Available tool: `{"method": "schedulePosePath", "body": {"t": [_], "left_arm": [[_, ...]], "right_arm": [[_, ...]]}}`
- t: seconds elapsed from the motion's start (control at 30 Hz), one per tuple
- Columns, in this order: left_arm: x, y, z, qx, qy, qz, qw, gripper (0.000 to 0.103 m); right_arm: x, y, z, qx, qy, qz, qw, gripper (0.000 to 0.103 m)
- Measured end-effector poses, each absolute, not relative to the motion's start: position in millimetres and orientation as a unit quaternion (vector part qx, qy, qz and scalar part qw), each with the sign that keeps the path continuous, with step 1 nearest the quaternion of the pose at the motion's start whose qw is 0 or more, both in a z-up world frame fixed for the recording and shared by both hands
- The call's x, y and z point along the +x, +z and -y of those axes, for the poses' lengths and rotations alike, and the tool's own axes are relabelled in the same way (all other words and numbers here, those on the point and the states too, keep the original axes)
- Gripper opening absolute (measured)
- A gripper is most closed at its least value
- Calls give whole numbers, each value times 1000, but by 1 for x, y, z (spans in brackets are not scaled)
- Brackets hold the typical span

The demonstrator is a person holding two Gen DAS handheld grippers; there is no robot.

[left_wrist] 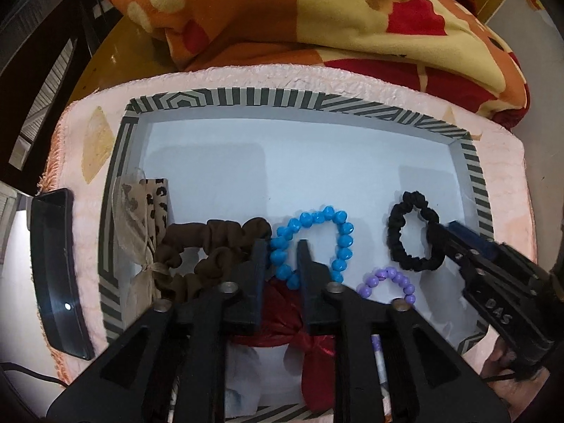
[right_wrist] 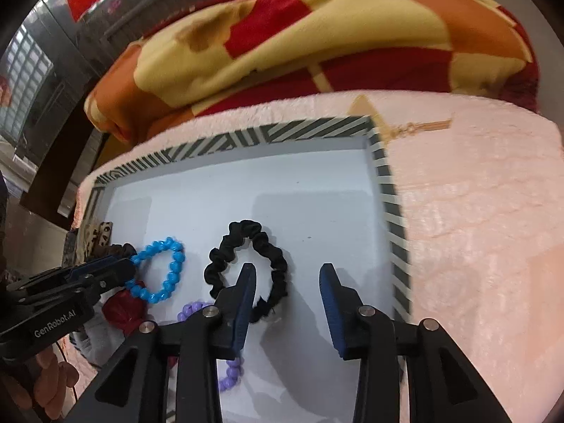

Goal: Organize jewelry
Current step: 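Carry the blue bracelet and black scrunchie into the tray and open both tools, then withdraw both tools from the tray toward the colourful bracelet pile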

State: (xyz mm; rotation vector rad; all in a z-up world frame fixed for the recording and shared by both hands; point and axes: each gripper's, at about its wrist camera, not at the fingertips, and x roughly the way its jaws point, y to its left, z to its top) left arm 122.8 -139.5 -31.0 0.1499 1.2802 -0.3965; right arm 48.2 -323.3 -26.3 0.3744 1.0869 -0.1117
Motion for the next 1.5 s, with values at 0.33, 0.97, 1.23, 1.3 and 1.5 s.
{"method": "schedulePosePath", "body": {"t": [0.33,0.97,1.23,1.3,1.5], "left_arm": [[82,10,126,91,-180,-539,818,44],[-10,43,72,105,-169,-479,855,45],[-36,43,59,106,-174,-471,858,47],[-40,41,57,106,-174,-473,857,47],[-51,37,52,107,-171,-474,857,47]], "right_arm": [[-1,25,316,195,-48,-476,856,43],[-108,57,259,193,-67,-450,869,52],[-126,57,234,182,-63,-453,870,53],[-130,56,231,182,-63,-455,870,54],[-139,51,224,183,-61,-460,867,55]]}}
